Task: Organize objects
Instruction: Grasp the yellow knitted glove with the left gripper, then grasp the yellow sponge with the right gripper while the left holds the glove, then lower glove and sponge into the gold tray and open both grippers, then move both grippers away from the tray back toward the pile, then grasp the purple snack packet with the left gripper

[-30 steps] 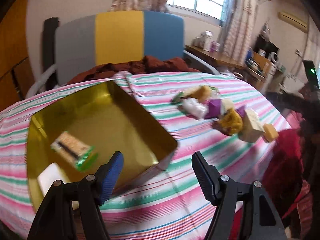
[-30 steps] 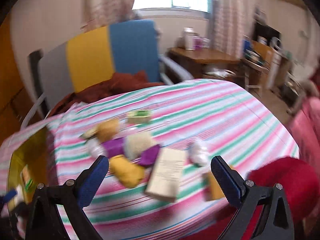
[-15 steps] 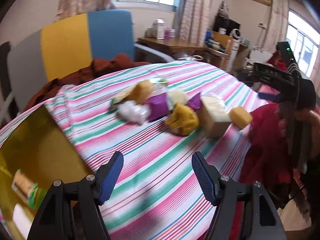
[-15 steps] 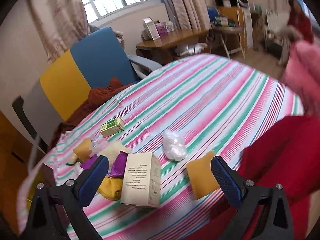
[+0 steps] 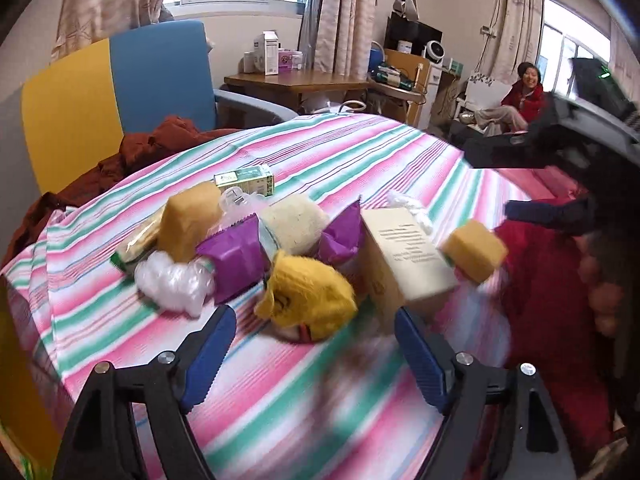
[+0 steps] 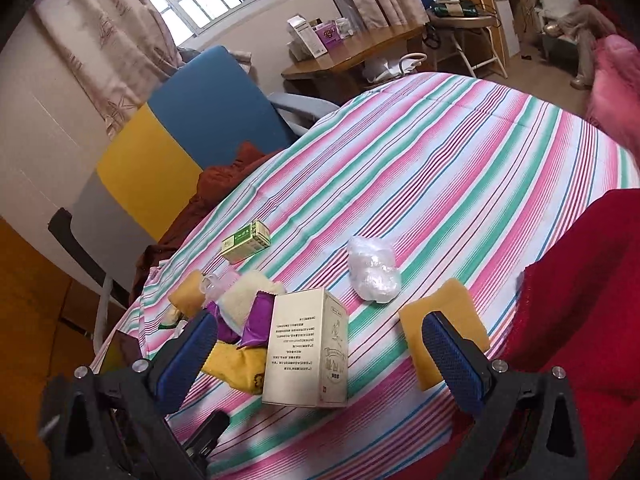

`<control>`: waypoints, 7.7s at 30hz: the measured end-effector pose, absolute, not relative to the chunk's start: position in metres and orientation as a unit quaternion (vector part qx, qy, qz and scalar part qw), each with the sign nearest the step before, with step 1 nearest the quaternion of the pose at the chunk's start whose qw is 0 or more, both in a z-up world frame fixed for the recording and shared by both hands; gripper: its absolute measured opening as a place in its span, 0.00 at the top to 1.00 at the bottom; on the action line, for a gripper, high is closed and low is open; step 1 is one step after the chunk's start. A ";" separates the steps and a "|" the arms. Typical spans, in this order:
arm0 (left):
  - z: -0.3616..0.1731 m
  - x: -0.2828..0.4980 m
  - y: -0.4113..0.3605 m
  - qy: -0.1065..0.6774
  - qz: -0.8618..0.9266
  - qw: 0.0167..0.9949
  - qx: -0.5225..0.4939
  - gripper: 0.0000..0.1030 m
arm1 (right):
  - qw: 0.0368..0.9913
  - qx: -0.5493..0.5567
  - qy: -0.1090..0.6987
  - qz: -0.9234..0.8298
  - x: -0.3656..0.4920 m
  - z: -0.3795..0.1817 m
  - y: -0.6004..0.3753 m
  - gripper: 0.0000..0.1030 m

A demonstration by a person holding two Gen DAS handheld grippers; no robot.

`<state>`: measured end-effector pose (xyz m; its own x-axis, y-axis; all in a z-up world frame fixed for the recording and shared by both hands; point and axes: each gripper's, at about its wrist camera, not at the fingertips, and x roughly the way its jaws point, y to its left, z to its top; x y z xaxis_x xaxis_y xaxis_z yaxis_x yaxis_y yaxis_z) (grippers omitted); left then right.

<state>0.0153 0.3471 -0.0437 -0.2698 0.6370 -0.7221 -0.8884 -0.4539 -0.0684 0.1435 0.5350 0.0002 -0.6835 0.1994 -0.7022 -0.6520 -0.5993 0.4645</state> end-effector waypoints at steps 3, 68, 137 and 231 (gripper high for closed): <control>-0.055 0.007 0.362 0.181 0.774 0.487 -0.363 0.17 | 0.246 -0.310 0.373 0.839 0.141 -0.002 0.535 0.00; 0.026 -0.008 0.110 0.000 0.880 0.342 -0.329 0.52 | 0.050 -0.413 0.098 0.904 0.025 0.079 0.367 0.48; -0.002 -0.008 0.022 -0.019 0.915 0.138 -0.378 0.31 | 0.016 -0.358 -0.007 0.934 0.011 0.021 0.194 0.04; -0.074 0.027 0.409 0.262 0.687 0.575 -0.359 0.84 | 0.239 -0.257 0.433 0.830 0.111 -0.012 0.560 0.00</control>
<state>0.0269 0.4091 -0.0740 -0.0815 0.6025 -0.7939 -0.9780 -0.2018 -0.0528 0.1110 0.5597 -0.0124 -0.7534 0.1736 -0.6342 -0.6195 -0.5107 0.5961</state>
